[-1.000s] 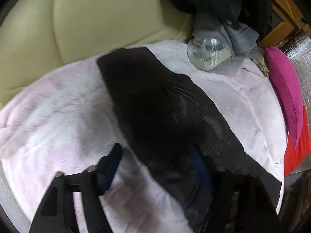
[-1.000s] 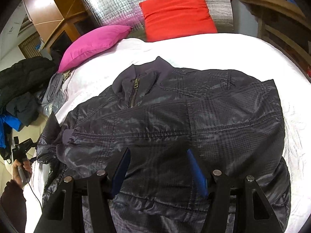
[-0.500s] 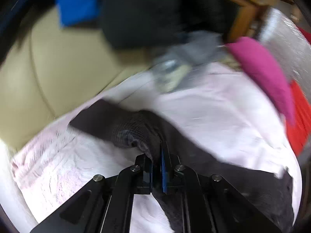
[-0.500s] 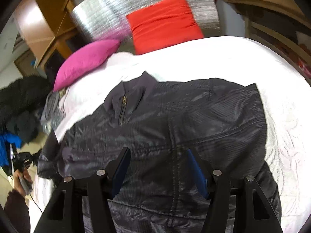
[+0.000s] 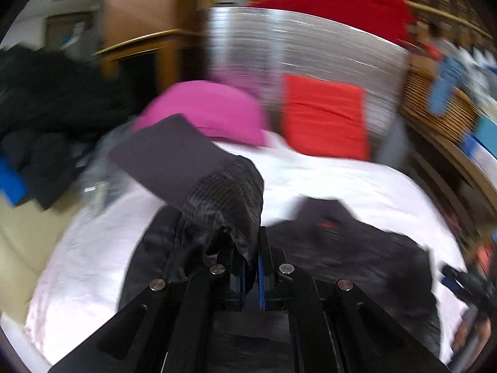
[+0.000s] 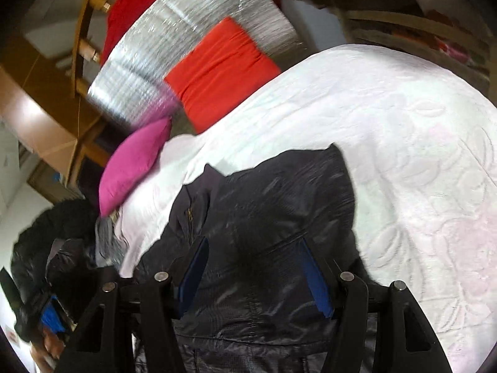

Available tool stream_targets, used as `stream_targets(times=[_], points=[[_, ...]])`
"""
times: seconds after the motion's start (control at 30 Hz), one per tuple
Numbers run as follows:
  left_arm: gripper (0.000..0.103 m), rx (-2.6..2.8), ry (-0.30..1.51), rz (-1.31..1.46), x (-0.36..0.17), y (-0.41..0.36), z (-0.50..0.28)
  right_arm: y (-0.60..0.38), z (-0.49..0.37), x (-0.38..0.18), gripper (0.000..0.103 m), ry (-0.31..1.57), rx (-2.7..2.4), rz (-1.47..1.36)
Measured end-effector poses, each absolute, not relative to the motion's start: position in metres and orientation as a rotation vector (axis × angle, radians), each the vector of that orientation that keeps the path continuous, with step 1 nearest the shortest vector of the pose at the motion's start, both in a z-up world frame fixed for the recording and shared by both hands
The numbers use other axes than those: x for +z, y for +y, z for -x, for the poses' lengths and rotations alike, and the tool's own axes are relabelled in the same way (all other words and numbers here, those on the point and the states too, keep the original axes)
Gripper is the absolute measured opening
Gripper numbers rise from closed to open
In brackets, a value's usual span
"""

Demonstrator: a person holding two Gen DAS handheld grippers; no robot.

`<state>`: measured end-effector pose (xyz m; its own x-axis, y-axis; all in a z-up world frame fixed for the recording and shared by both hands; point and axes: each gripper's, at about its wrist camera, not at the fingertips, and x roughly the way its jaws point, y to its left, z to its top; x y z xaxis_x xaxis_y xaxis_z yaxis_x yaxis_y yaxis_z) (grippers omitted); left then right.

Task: Fold large clothes

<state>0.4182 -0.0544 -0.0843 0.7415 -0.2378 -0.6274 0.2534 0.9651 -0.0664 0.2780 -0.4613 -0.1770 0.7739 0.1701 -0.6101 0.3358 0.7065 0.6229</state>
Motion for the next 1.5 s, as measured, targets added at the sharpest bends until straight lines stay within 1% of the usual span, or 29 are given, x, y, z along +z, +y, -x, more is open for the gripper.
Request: stream_targets(times=[0.1,0.2,0.3,0.33,0.37,0.4,0.43,0.47,0.5,0.53,0.6,0.7,0.73,0.8,0.87,0.97,1.0,1.03,1.1,1.17,1.2,1.23,1.27,1.33,1.37,1.4,1.5], points=[[0.006,-0.369,0.718,-0.067,-0.096,-0.109,-0.399,-0.476,-0.269,-0.174,0.064,0.682,-0.095,-0.836],[0.006,-0.447,0.779,-0.106,-0.12,-0.163,-0.38,-0.489,-0.261,-0.171,0.064,0.665,-0.086,-0.869],[0.007,-0.51,0.846,-0.137,-0.147,-0.199,-0.371,-0.5,-0.256,-0.17,0.064,0.654,-0.083,-0.899],[0.009,-0.535,0.87,-0.159,-0.157,-0.209,-0.367,-0.504,-0.255,-0.171,0.064,0.654,-0.082,-0.909],[0.01,-0.554,0.895,-0.185,-0.166,-0.218,-0.362,-0.507,-0.255,-0.172,0.064,0.656,-0.081,-0.917],[0.017,-0.57,0.929,-0.214,-0.176,-0.224,-0.358,-0.51,-0.256,-0.173,0.065,0.66,-0.079,-0.923],[0.03,-0.581,0.956,-0.241,-0.183,-0.227,-0.354,-0.511,-0.257,-0.175,0.065,0.668,-0.074,-0.929],[0.037,-0.589,0.957,-0.26,-0.185,-0.227,-0.348,-0.511,-0.257,-0.176,0.065,0.675,-0.067,-0.936],[0.047,-0.593,0.945,-0.272,-0.184,-0.223,-0.344,-0.512,-0.258,-0.176,0.065,0.681,-0.06,-0.942],[0.054,-0.606,0.928,-0.278,-0.181,-0.218,-0.341,-0.512,-0.259,-0.178,0.065,0.69,-0.05,-0.946],[0.06,-0.642,0.877,-0.266,-0.166,-0.199,-0.334,-0.51,-0.26,-0.181,0.068,0.709,-0.029,-0.947],[0.071,-0.675,0.797,-0.238,-0.142,-0.167,-0.323,-0.499,-0.27,-0.186,0.068,0.753,0.026,-0.95],[0.074,-0.67,0.775,-0.227,-0.134,-0.154,-0.32,-0.494,-0.274,-0.187,0.068,0.767,0.044,-0.943],[0.076,-0.606,0.739,-0.211,-0.125,-0.125,-0.324,-0.482,-0.28,-0.185,0.068,0.787,0.061,-0.905],[0.076,-0.515,0.77,-0.186,-0.126,-0.106,-0.344,-0.467,-0.286,-0.183,0.068,0.801,0.071,-0.857],[0.075,-0.453,0.877,-0.078,-0.139,-0.087,-0.373,-0.449,-0.288,-0.182,0.068,0.809,0.066,-0.811],[0.073,-0.448,0.901,-0.047,-0.142,-0.087,-0.38,-0.446,-0.288,-0.181,0.068,0.809,0.061,-0.797],[0.067,-0.449,0.915,-0.03,-0.145,-0.09,-0.384,-0.444,-0.288,-0.181,0.068,0.813,0.057,-0.78],[0.061,-0.453,0.967,-0.013,-0.152,-0.105,-0.395,-0.447,-0.286,-0.182,0.068,0.812,0.038,-0.769],[0.057,-0.385,1.046,-0.072,-0.163,-0.126,-0.406,-0.456,-0.282,-0.183,0.068,0.792,0.015,-0.787],[0.051,-0.353,1.082,-0.108,-0.171,-0.135,-0.413,-0.462,-0.281,-0.182,0.068,0.784,0.008,-0.799],[0.048,-0.347,1.101,-0.125,-0.177,-0.143,-0.416,-0.468,-0.279,-0.182,0.068,0.773,-0.002,-0.816],[0.047,-0.354,1.116,-0.137,-0.181,-0.153,-0.419,-0.475,-0.277,-0.182,0.068,0.758,-0.016,-0.835],[0.047,-0.388,1.111,-0.147,-0.183,-0.172,-0.418,-0.484,-0.276,-0.18,0.068,0.74,-0.026,-0.843],[0.045,-0.425,1.093,-0.153,-0.179,-0.184,-0.412,-0.487,-0.275,-0.179,0.068,0.735,-0.029,-0.843],[0.044,-0.443,1.07,-0.162,-0.177,-0.192,-0.407,-0.49,-0.275,-0.178,0.068,0.732,-0.031,-0.844],[0.044,-0.559,1.012,-0.192,-0.169,-0.212,-0.381,-0.499,-0.275,-0.179,0.068,0.728,-0.037,-0.855]])
